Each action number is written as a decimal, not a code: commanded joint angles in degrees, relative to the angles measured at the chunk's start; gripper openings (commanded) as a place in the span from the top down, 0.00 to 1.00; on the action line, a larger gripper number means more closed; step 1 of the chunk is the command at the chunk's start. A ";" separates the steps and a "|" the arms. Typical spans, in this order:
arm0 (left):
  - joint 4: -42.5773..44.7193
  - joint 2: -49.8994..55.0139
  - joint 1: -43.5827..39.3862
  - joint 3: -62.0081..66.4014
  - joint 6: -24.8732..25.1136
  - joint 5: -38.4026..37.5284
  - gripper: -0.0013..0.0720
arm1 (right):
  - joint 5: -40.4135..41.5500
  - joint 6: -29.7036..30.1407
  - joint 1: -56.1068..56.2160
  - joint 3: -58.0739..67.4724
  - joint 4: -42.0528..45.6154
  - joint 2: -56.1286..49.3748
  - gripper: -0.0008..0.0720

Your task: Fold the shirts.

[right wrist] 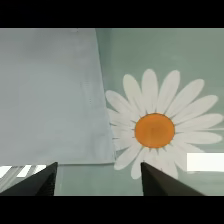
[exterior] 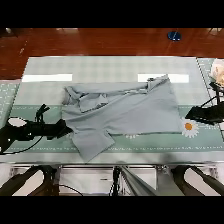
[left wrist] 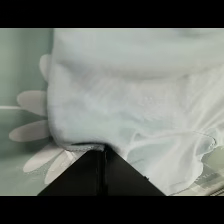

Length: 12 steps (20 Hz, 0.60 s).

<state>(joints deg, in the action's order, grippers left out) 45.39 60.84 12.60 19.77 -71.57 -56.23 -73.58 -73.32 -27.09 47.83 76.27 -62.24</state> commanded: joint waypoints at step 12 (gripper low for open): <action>0.68 -0.15 -0.79 -0.02 5.60 -1.42 0.95 | -0.72 14.34 -18.80 -9.51 -25.20 -13.29 0.27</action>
<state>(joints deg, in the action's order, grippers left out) 46.04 60.73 11.86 19.77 -66.76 -57.45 -74.65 -60.77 -45.15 39.16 54.70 -72.18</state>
